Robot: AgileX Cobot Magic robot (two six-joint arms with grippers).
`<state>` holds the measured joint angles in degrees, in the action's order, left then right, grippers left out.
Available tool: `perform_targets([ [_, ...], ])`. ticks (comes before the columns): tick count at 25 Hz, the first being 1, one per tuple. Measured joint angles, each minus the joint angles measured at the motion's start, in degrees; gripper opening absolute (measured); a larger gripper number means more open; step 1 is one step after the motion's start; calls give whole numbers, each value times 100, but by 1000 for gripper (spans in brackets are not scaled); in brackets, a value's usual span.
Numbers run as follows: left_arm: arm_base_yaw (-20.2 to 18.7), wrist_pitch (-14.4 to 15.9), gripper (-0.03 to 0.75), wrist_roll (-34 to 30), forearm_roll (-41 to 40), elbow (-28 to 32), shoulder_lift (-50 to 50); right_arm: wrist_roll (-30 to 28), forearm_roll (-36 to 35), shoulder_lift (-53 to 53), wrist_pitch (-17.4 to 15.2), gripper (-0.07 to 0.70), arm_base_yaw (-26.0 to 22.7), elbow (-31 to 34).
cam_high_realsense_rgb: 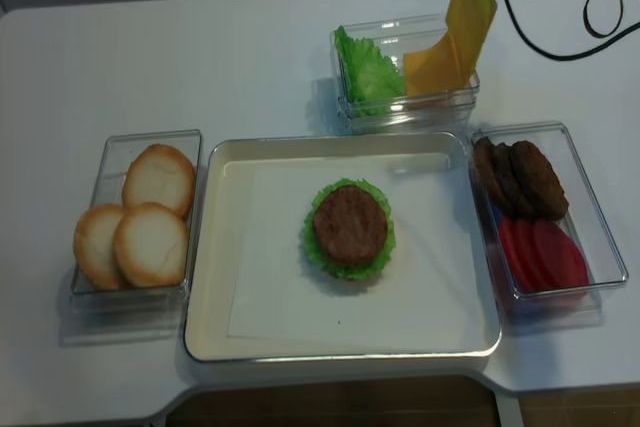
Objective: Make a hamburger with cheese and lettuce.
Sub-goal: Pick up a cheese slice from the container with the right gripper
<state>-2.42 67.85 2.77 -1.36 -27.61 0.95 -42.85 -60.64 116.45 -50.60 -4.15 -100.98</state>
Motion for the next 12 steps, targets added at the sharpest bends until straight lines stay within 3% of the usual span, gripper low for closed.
perform_targets([
  [6,0,0,467,0,0,0,0,-11,412,48,250,4,441,0],
  [12,0,0,467,0,0,0,0,27,460,223,339,4,558,0],
])
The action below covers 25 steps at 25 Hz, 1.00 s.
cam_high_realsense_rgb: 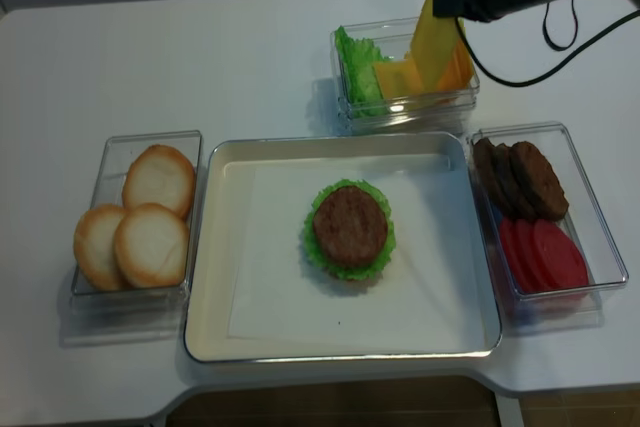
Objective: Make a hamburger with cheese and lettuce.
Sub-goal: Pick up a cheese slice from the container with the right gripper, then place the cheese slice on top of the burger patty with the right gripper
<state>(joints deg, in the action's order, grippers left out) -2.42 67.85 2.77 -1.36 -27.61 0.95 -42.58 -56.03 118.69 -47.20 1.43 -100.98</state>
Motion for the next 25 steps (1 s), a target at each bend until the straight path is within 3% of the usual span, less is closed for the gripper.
perform_targets([
  [5,0,0,467,0,0,0,0,13,-95,-2,24,4,0,0],
  [12,0,0,467,0,0,0,0,227,-42,-162,-202,4,0,0],
  [25,0,0,467,0,0,0,0,1277,949,-1493,-1165,4,0,0],
])
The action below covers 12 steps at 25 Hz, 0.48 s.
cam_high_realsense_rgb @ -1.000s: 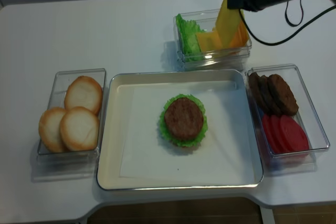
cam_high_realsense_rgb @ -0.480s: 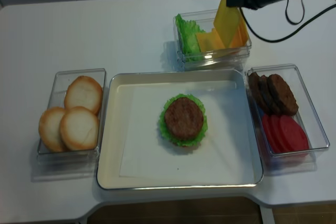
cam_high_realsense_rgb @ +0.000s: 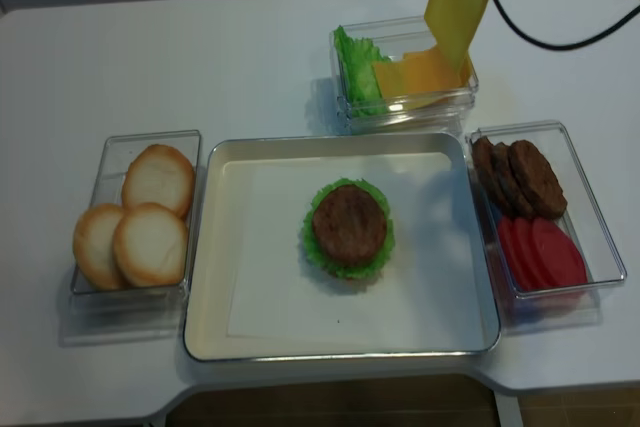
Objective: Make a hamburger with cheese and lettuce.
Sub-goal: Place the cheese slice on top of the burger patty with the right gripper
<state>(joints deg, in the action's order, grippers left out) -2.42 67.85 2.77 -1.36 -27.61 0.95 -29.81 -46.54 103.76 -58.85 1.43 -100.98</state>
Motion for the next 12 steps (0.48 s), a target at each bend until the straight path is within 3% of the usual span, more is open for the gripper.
perform_targets([
  [5,0,0,467,0,0,0,0,95,49,-582,-138,4,0,361],
  [12,0,0,467,0,0,0,0,120,91,-1659,-138,4,0,1684],
])
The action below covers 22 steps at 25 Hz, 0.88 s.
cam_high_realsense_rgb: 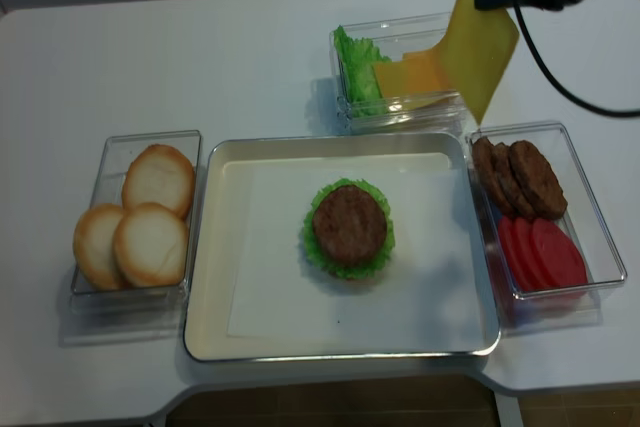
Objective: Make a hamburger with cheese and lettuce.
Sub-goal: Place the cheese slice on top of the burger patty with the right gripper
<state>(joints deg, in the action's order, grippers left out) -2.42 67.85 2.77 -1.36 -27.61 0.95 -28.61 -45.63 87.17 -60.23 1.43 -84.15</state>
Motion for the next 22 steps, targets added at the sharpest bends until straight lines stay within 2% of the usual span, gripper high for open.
perform_targets([
  [5,0,0,467,0,0,0,0,0,-291,-701,-15,4,0,776],
  [13,0,0,467,0,0,0,0,0,-481,-1294,9,4,81,1508],
  [15,0,0,467,0,0,0,0,0,-493,-1306,99,4,281,1609],
  [18,0,0,467,0,0,0,0,12,-526,-1306,335,4,851,1702],
  [22,0,0,467,0,0,0,0,23,-695,-1178,907,4,1601,1700],
])
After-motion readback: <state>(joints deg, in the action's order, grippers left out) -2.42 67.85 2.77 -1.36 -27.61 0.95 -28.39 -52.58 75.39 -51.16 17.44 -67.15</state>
